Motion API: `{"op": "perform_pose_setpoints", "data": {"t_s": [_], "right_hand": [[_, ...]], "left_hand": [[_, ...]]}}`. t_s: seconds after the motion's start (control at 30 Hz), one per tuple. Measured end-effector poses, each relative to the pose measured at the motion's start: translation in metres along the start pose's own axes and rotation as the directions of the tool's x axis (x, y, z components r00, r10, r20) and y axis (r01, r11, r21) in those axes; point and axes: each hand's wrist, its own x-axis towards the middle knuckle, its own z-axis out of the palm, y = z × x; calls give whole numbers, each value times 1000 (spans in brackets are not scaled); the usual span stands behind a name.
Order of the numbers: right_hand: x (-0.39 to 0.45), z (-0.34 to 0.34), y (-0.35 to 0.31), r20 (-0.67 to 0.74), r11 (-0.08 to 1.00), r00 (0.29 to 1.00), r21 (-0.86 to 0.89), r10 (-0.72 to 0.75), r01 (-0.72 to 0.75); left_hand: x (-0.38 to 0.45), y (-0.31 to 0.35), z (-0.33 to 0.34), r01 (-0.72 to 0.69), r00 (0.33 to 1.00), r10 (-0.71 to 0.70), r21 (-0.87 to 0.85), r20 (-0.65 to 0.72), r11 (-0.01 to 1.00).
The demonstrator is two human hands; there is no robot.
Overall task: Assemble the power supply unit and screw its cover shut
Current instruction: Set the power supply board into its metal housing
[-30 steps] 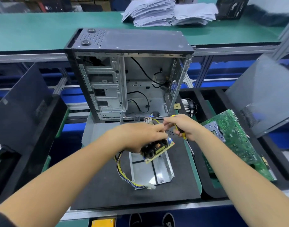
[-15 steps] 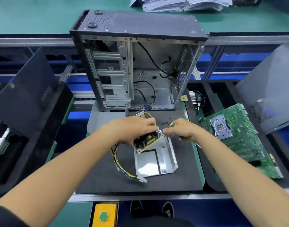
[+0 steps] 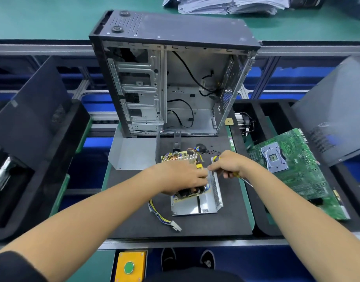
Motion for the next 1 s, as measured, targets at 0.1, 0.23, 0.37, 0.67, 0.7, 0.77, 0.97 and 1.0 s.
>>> {"op": "perform_pose_setpoints", "data": {"t_s": [0.1, 0.23, 0.37, 0.67, 0.7, 0.77, 0.97, 1.0], "right_hand": [[0, -3, 3, 32, 1000, 999, 13, 2, -3], [-3, -7, 6, 69, 1000, 998, -5, -5, 5], [-8, -19, 11, 165, 999, 985, -15, 49, -47], [-4, -19, 7, 149, 998, 986, -23, 68, -65], [-4, -20, 6, 151, 998, 986, -24, 66, -63], [-4, -20, 6, 155, 998, 986, -18, 63, -61], [-5, -20, 5, 170, 997, 983, -4, 76, -77], [-6, -20, 4, 170, 997, 982, -3, 80, -80]], "left_hand": [[3, 3, -5, -18, 999, 19, 39, -27, 999], [12, 14, -9, -119, 991, 127, 167, -39, 979], [20, 22, -1, -156, 987, 162, 206, -11, 966], [31, 28, 17, -188, 982, 188, 145, 16, 971], [32, 28, 20, -190, 982, 187, 136, 35, 972], [33, 28, 27, -184, 982, 177, 128, 65, 974], [39, 26, 34, -163, 986, 156, 156, 57, 974], [39, 25, 34, -153, 988, 147, 150, 51, 977]]}}
